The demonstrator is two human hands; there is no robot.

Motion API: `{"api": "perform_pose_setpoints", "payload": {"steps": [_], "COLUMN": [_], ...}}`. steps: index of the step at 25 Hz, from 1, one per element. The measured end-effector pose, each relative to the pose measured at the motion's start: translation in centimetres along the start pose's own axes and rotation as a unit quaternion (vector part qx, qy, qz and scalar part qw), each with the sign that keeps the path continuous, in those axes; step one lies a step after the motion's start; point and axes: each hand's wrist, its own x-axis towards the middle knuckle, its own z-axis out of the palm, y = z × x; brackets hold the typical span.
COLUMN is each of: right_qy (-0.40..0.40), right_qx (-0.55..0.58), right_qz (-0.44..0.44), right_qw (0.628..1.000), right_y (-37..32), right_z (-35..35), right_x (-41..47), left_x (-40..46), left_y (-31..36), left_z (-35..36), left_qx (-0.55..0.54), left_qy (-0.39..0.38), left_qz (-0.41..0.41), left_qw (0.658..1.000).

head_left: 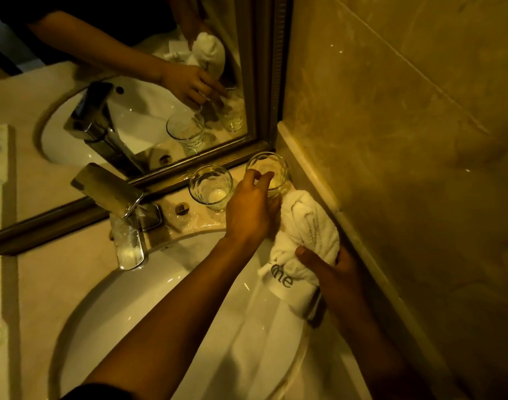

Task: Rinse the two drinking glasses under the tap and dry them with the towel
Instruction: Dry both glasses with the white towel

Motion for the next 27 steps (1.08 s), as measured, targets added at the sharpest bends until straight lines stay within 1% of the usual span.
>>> {"api": "perform_pose_setpoints", "payload": {"steps": [1,3,4,5,7,9,11,13,15,17,19,21,22,23,24,25,27], "right_qy": [-0.001,-0.001,-0.001,-0.002,-0.007,-0.010,-0.016,-0.029,-0.044,-0.073,-0.103,-0.113,-0.116,-0.111,-0.093,-0.072,-0.059], "right_qx": [0.002,0.003,-0.001,-0.007,-0.029,-0.049,-0.059,-0.074,-0.091,-0.077,-0.072,-0.084,-0.099,-0.141,-0.212,-0.296,-0.448], "right_qz": [-0.003,-0.009,-0.008,-0.003,0.004,0.010,0.011,0.010,0.006,-0.007,-0.024,-0.047,-0.075,-0.116,-0.165,-0.214,-0.287], "right_qw": [1.000,1.000,1.000,1.000,1.000,0.999,0.998,0.997,0.995,0.994,0.992,0.989,0.985,0.977,0.959,0.928,0.845], "right_y": [0.0,0.1,0.2,0.2,0.4,0.5,0.4,0.4,0.2,0.1,-0.1,-1.1,-1.8,-2.6,-3.3,-4.1,-5.3], "right_z": [0.0,0.1,0.2,0.3,0.5,0.7,1.0,1.2,1.3,1.3,1.4,1.4,1.4,1.4,1.3,1.3,1.6], "right_x": [-0.2,-0.6,-0.7,-0.8,-0.9,-0.8,-0.7,-0.6,-0.2,0.2,0.3,-0.2,-0.7,-1.4,-1.9,-2.6,-4.5], "left_x": [-0.9,-2.8,-3.5,-3.9,-4.2,-3.5,-2.3,-0.9,-0.2,-0.2,-1.1,-3.2,-4.7,-6.5,-8.3,-10.1,-13.9], "left_y": [-0.1,-0.9,-1.6,-2.3,-3.6,-4.5,-5.3,-5.9,-6.2,-6.5,-6.6,-6.4,-6.1,-5.7,-5.2,-4.9,-4.4], "left_z": [-0.3,-0.8,-1.0,-1.0,-0.8,-0.5,-0.4,-0.3,-0.3,-0.4,-0.7,-1.2,-1.6,-2.1,-2.5,-2.6,-3.3], "left_qx": [-0.010,-0.026,-0.032,-0.040,-0.066,-0.109,-0.166,-0.231,-0.284,-0.306,-0.309,-0.307,-0.305,-0.303,-0.298,-0.293,-0.281], "left_qy": [0.054,0.190,0.240,0.264,0.258,0.238,0.222,0.214,0.211,0.213,0.210,0.191,0.174,0.154,0.136,0.123,0.114], "left_qz": [0.001,-0.020,-0.048,-0.090,-0.180,-0.241,-0.283,-0.300,-0.297,-0.274,-0.233,-0.188,-0.163,-0.136,-0.110,-0.092,-0.073], "left_qw": [0.998,0.981,0.969,0.959,0.947,0.935,0.918,0.900,0.887,0.887,0.898,0.913,0.922,0.931,0.938,0.944,0.950]}}
